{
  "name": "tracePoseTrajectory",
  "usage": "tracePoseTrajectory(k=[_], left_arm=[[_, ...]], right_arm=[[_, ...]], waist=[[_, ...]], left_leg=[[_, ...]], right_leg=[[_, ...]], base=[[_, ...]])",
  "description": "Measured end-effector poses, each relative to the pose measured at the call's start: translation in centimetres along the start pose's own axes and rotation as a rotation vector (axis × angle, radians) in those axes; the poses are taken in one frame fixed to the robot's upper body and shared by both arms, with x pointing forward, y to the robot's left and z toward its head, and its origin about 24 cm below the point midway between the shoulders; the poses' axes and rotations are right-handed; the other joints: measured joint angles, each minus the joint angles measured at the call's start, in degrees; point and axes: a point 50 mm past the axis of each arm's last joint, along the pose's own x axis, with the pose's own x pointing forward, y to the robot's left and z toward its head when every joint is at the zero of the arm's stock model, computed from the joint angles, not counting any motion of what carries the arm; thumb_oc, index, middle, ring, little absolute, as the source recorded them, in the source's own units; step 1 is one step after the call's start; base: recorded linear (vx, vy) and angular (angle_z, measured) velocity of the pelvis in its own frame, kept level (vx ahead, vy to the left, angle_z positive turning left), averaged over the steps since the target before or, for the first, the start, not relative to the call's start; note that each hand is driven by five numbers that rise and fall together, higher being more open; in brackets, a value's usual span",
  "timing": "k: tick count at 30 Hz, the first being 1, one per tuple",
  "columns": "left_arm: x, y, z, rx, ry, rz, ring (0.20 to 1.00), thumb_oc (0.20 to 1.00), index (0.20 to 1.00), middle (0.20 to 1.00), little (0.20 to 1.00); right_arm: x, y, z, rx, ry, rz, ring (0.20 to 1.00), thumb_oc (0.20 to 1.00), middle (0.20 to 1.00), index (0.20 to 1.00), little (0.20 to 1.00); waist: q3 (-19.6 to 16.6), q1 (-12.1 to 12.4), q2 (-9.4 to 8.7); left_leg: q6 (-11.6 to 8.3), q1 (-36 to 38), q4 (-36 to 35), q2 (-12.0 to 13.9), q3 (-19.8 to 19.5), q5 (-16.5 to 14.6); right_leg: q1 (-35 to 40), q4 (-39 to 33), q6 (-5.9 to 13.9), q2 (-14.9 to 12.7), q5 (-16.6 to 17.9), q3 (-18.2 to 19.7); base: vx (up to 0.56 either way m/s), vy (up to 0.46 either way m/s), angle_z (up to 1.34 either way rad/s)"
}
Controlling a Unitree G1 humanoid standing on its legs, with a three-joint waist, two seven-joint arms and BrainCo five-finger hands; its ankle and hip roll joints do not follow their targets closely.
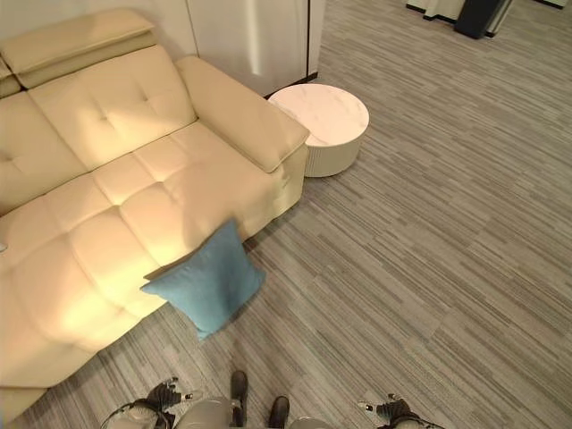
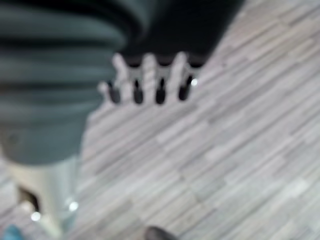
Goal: Pick up all the scattered cushions and arrange them neatly on the sofa.
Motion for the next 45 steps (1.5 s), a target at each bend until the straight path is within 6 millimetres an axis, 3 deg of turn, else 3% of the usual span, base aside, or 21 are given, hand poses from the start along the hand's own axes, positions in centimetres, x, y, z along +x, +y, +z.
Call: tracePoseTrajectory(k=[1, 3, 5, 6, 9, 11, 12, 13, 14, 15, 16, 17, 21, 23, 25, 26, 31, 36, 38, 41, 45], left_arm=[[0.0, 0.1, -0.1, -0.003, 0.004, 0.002, 1.000, 1.000, 1.000, 1.000, 1.000], [0.1, -0.2, 0.5, -0.007, -0.007, -0.004, 1.000, 1.000, 1.000, 1.000, 1.000], [0.3, 0.6, 1.7, 0.008, -0.041, 0.012, 1.000, 1.000, 1.000, 1.000, 1.000], [0.3, 0.9, 2.0, 0.010, -0.052, 0.019, 1.000, 1.000, 1.000, 1.000, 1.000], [0.4, 1.1, 2.5, 0.011, -0.056, 0.027, 1.000, 1.000, 1.000, 1.000, 1.000], [0.4, 0.9, 2.1, 0.010, -0.044, 0.021, 1.000, 1.000, 1.000, 1.000, 1.000], [0.4, 0.7, 2.1, 0.009, -0.034, 0.019, 1.000, 1.000, 1.000, 1.000, 1.000], [0.4, 0.8, 1.9, 0.011, -0.030, 0.020, 1.000, 1.000, 1.000, 1.000, 1.000], [0.2, 1.0, 0.8, 0.016, -0.007, 0.025, 1.000, 1.000, 1.000, 1.000, 1.000], [0.1, 0.9, 0.2, 0.016, 0.005, 0.022, 1.000, 1.000, 1.000, 1.000, 1.000], [0.0, 0.4, -0.4, 0.014, 0.018, 0.009, 1.000, 1.000, 1.000, 1.000, 1.000], [0.0, -0.1, -0.2, 0.037, 0.012, -0.007, 1.000, 1.000, 1.000, 1.000, 1.000], [0.3, 0.0, 1.4, 0.063, -0.031, -0.019, 1.000, 1.000, 1.000, 1.000, 1.000], [0.3, 0.1, 2.5, 0.068, -0.071, -0.017, 1.000, 1.000, 1.000, 1.000, 1.000], [0.4, 0.0, 3.7, 0.075, -0.101, -0.020, 1.000, 1.000, 1.000, 1.000, 1.000], [0.4, -0.1, 4.1, 0.082, -0.112, -0.023, 1.000, 1.000, 1.000, 1.000, 1.000], [0.2, -0.4, 1.8, 0.088, -0.056, -0.032, 1.000, 1.000, 1.000, 1.000, 1.000], [0.2, 0.4, 1.5, 0.039, -0.045, -0.005, 1.000, 1.000, 1.000, 1.000, 1.000], [0.2, 0.8, 1.3, 0.028, -0.040, 0.005, 1.000, 1.000, 1.000, 1.000, 1.000], [0.3, 1.2, 2.3, 0.034, -0.068, 0.015, 1.000, 1.000, 1.000, 1.000, 1.000], [0.4, 1.9, 3.0, 0.036, -0.083, 0.032, 1.000, 1.000, 1.000, 1.000, 1.000]], right_arm=[[0.0, 0.2, -0.2, -0.002, 0.006, 0.004, 1.000, 1.000, 1.000, 1.000, 1.000], [0.0, 0.0, 0.2, -0.007, -0.013, 0.007, 1.000, 1.000, 1.000, 1.000, 1.000], [-0.1, 0.5, 0.3, -0.016, -0.031, 0.025, 1.000, 1.000, 1.000, 1.000, 1.000], [-0.1, 0.7, 0.4, -0.024, -0.039, 0.032, 1.000, 1.000, 1.000, 1.000, 1.000], [-0.1, 1.2, 1.9, -0.030, -0.078, 0.047, 1.000, 1.000, 1.000, 1.000, 1.000], [0.0, 1.3, 2.5, -0.033, -0.093, 0.051, 1.000, 1.000, 1.000, 1.000, 1.000], [0.0, 1.4, 2.6, -0.033, -0.101, 0.053, 1.000, 1.000, 1.000, 1.000, 1.000], [-0.1, 1.6, 2.3, -0.028, -0.095, 0.057, 1.000, 1.000, 1.000, 1.000, 1.000], [-0.3, 2.3, 0.6, -0.029, -0.038, 0.073, 1.000, 1.000, 1.000, 1.000, 1.000], [-0.4, 2.6, 0.0, -0.030, -0.019, 0.079, 1.000, 1.000, 1.000, 1.000, 1.000], [-0.4, 2.7, -0.2, -0.031, -0.013, 0.083, 1.000, 1.000, 1.000, 1.000, 1.000], [-0.4, 2.8, -0.1, -0.040, -0.022, 0.085, 1.000, 1.000, 1.000, 1.000, 1.000], [-0.1, 1.6, 1.5, -0.024, -0.063, 0.054, 1.000, 1.000, 1.000, 1.000, 1.000], [0.0, 1.3, 1.5, -0.022, -0.063, 0.046, 1.000, 1.000, 1.000, 1.000, 1.000], [0.0, 1.2, 1.5, -0.014, -0.062, 0.041, 1.000, 1.000, 1.000, 1.000, 1.000], [0.0, 1.1, 1.6, -0.010, -0.066, 0.040, 1.000, 1.000, 1.000, 1.000, 1.000], [0.0, 1.3, 1.8, -0.010, -0.072, 0.047, 1.000, 1.000, 1.000, 1.000, 1.000], [-0.2, 1.7, 0.5, -0.011, -0.039, 0.059, 1.000, 1.000, 1.000, 1.000, 1.000], [-0.1, 1.6, 1.8, -0.008, -0.073, 0.056, 1.000, 1.000, 1.000, 1.000, 1.000], [0.0, 1.6, 3.2, -0.007, -0.117, 0.058, 1.000, 1.000, 1.000, 1.000, 1.000], [0.0, 1.5, 5.3, -0.004, -0.186, 0.057, 1.000, 1.000, 1.000, 1.000, 1.000]], waist=[[0.03, 0.02, -0.02], [1.44, -0.37, 3.49], [0.95, -0.27, 2.87], [0.69, -0.29, 2.28], [0.75, 0.16, 1.43], [0.88, 0.93, 1.50], [0.65, 0.47, 1.88], [0.74, -0.46, 1.23], [-0.03, -0.35, -1.53], [-0.77, 0.14, -2.45], [-1.17, -0.10, -2.14], [-1.21, -0.14, -2.26], [-0.60, 1.04, -2.63], [-0.18, -0.70, -2.93], [0.30, -1.98, -3.02], [0.71, -2.08, -2.91], [1.04, -1.90, -1.30], [1.28, -1.65, -1.13], [1.50, -1.76, -0.58], [1.99, -1.48, 0.68], [2.22, -1.77, 1.19]], left_leg=[[0.67, 0.78, -0.73, -0.38, -0.20, -0.22], [2.52, 4.82, -3.19, 1.36, -2.35, -0.05], [3.42, 6.36, -3.55, -0.78, -5.59, 0.09], [3.62, 6.46, -3.77, -2.01, -6.84, -0.13], [2.98, 7.92, -4.78, -2.80, -10.72, -0.39], [2.19, 9.37, -5.13, -2.99, -13.27, -1.29], [1.72, 9.55, -4.76, -2.85, -15.82, -1.99], [1.50, 10.32, -4.57, -3.18, -18.15, -2.44], [1.53, 13.99, -5.37, -4.81, -21.42, -3.67], [1.14, 14.68, -5.10, -5.10, -22.41, -4.48], [-0.59, 14.13, -2.68, -4.69, -22.56, -5.88], [-2.70, 11.62, 1.47, -4.65, -19.96, -7.53], [-4.43, 4.41, 11.19, -2.72, -11.80, -9.77], [-4.70, 4.50, 9.74, 0.53, -2.19, -9.99], [-4.80, 4.75, 4.40, 3.94, 5.50, -9.54], [-5.05, 4.40, 1.48, 4.46, 6.45, -8.44], [-1.79, 7.43, -5.11, 1.84, 1.22, -2.49], [1.29, 9.23, -5.88, 0.15, 4.06, -2.60], [2.10, 9.42, -6.55, 0.47, 5.18, -2.51], [2.54, 9.39, -6.60, 1.62, 4.78, -2.23], [2.11, 9.41, -6.67, 1.57, 3.16, -2.38]], right_leg=[[0.06, 0.86, 0.83, -0.38, -0.53, -0.08], [-5.86, 19.06, 1.44, -0.61, -1.98, 2.14], [-13.86, 35.31, 2.75, -3.91, -5.68, 6.20], [-15.75, 36.70, 2.73, -4.60, -5.70, 9.74], [-18.08, 23.16, 2.64, -1.72, -5.06, 17.91], [-19.28, 13.92, 3.02, -0.02, -0.88, 21.83], [-19.43, 9.59, 3.40, 1.82, 1.63, 27.60], [-19.43, 7.03, 3.76, 1.92, 5.07, 28.75], [-17.60, 7.02, 3.33, -0.72, 7.23, 25.91], [-16.67, 6.80, 1.07, -1.76, 11.81, 24.10], [-15.28, 5.70, -0.11, -1.81, 11.90, 22.07], [-13.72, 3.11, -0.82, -1.91, 12.38, 21.24], [-12.61, 0.40, -5.80, -2.01, 11.93, 14.18], [-9.75, -1.61, -5.93, -2.34, 11.00, 8.68], [-9.05, -2.29, -5.32, -2.55, 10.37, 5.46], [-9.06, -2.23, -4.90, -2.70, 10.24, 4.86], [-9.50, -2.00, -2.20, -2.58, 11.23, 8.47], [-10.74, 0.52, 0.95, -3.75, 11.46, 11.59], [-11.79, 2.29, 2.06, -3.82, 11.33, 12.80], [-15.46, 11.38, 3.97, -4.17, 7.04, 15.70], [-15.32, 2.79, 6.59, -8.02, 10.00, 17.86]], base=[[0.15, 0.085, 0.02], [0.14, 0.048, 0.21], [0.17, -0.005, 0.83], [0.19, -0.066, 0.95], [0.19, -0.100, 0.69], [0.16, -0.132, 0.64], [0.11, -0.146, 1.21], [0.10, -0.276, 1.87], [0.05, -0.222, 1.60], [0.03, -0.244, 1.33], [-0.02, -0.144, 0.90], [-0.02, -0.179, 0.87], [-0.01, -0.112, 0.91], [0.02, 0.006, 1.35], [0.04, 0.008, 0.97], [0.11, 0.049, 0.56], [0.14, 0.141, -0.32], [0.11, 0.138, -0.31], [0.06, 0.071, -0.18], [0.07, 0.012, 0.05], [0.07, -0.061, 0.14]])
